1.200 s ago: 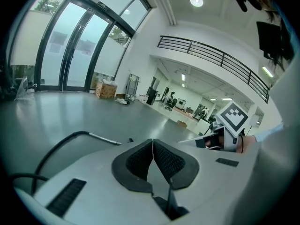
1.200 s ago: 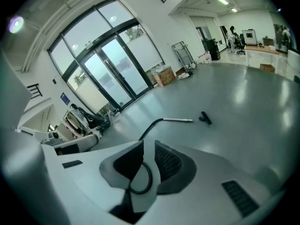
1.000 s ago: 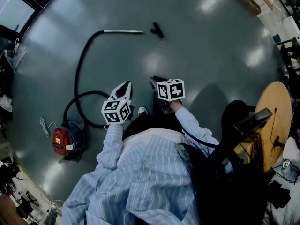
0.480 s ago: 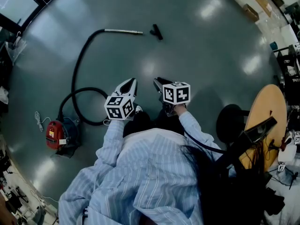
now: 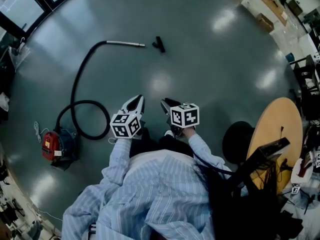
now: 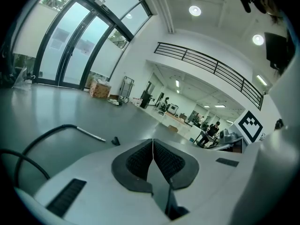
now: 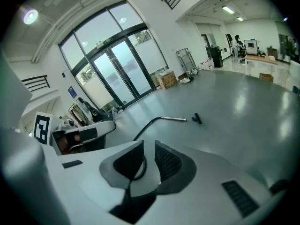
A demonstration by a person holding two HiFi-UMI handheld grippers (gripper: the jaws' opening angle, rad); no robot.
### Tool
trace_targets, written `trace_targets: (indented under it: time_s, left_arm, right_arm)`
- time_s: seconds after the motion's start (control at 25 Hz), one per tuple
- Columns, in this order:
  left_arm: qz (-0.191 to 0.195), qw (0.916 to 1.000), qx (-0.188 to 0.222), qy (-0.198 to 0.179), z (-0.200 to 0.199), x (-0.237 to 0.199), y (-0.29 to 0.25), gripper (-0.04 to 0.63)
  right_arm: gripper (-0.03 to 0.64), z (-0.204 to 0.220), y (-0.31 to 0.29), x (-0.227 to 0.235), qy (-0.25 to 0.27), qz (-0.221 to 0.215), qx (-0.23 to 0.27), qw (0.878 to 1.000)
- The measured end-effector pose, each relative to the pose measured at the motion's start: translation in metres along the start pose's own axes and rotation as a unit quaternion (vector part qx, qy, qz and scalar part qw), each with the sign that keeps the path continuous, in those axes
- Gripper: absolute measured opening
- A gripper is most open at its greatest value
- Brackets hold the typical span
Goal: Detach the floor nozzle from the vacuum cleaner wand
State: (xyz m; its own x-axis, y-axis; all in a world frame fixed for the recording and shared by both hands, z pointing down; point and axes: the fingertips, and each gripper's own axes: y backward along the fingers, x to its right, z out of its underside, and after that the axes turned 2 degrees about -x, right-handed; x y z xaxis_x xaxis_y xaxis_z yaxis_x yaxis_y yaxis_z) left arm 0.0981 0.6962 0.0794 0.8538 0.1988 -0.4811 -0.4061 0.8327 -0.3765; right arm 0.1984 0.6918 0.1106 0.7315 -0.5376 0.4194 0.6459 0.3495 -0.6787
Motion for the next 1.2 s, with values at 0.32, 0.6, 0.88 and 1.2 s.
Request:
trace_targets:
  time_s: [0.32, 0.6, 0.88, 1.2]
  left_arm:
    - [-0.025, 0.9997, -0.007, 0.001, 0.056, 0.079, -0.005, 0.011]
    - [-0.044, 0.999, 0.003, -0.008, 0.065, 0.1, -0.002, 0.011]
    - [-0.046, 0.9988, 0.004, -0.017, 0.065, 0.107, 0.001, 0.011]
    - [-0.047, 0.9986, 0.007, -0.022, 0.065, 0.109, 0.002, 0.011]
  right_arm:
    - [0.078, 0.039, 0.047, 0.043, 0.023, -0.029, -0.023, 0.999]
    - [0.077, 0.046, 0.061, 0.05, 0.048, -0.049, -0.03, 0.997]
    - [0.077, 0.043, 0.07, 0.046, 0.084, -0.044, -0.023, 0.995]
    - [0.071, 0.044, 0.075, 0.048, 0.092, -0.042, -0.019, 0.995]
